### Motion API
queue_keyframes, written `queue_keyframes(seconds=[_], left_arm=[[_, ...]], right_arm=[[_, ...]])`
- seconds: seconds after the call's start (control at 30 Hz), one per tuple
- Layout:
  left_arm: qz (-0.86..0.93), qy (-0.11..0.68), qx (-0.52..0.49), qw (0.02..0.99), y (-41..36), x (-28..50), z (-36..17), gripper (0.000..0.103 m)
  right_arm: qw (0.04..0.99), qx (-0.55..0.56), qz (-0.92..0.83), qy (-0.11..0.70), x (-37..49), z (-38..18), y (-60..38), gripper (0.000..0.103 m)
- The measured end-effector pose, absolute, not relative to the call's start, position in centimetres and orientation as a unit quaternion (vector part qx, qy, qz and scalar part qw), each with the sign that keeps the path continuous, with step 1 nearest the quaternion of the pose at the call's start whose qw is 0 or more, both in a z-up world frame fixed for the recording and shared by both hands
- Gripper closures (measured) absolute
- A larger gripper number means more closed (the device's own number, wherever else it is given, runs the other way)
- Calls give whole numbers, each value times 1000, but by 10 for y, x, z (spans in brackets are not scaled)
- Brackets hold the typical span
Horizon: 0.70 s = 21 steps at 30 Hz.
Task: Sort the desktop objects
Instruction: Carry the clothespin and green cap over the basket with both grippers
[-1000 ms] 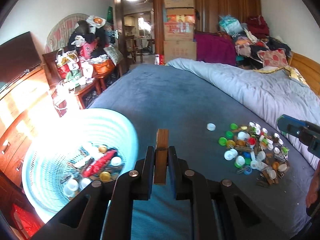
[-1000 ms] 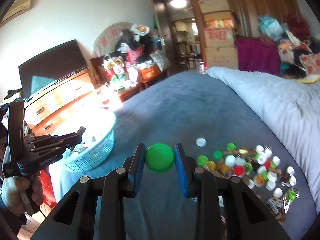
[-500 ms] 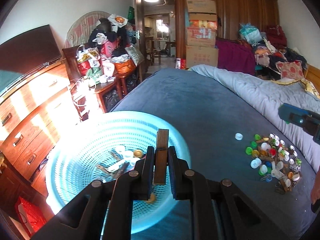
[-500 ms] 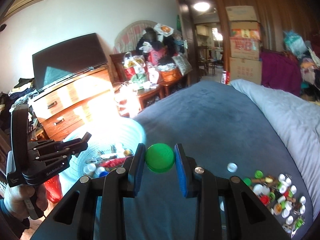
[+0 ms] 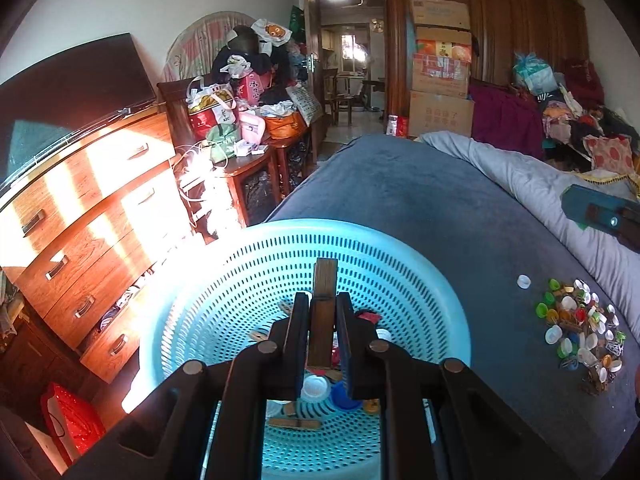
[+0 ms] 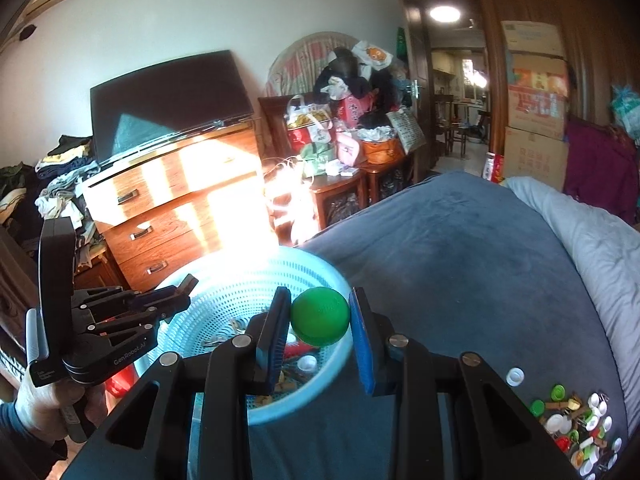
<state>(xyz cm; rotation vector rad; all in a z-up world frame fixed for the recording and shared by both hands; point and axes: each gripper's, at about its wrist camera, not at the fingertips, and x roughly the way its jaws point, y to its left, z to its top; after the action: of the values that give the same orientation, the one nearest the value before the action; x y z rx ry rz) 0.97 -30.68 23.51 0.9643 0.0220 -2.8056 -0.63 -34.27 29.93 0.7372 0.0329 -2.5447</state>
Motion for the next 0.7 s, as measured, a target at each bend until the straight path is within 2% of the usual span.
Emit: queue_keyframes(seconds=[0.43, 0.7], left_arm=[[-924, -1, 372, 87, -347, -15, 234, 89], [-901, -8, 429, 59, -358, -47, 234, 89]], right_arm=[[285, 298, -910, 48, -37, 307, -404, 74], [309, 342, -887, 40, -60, 315, -417, 74]])
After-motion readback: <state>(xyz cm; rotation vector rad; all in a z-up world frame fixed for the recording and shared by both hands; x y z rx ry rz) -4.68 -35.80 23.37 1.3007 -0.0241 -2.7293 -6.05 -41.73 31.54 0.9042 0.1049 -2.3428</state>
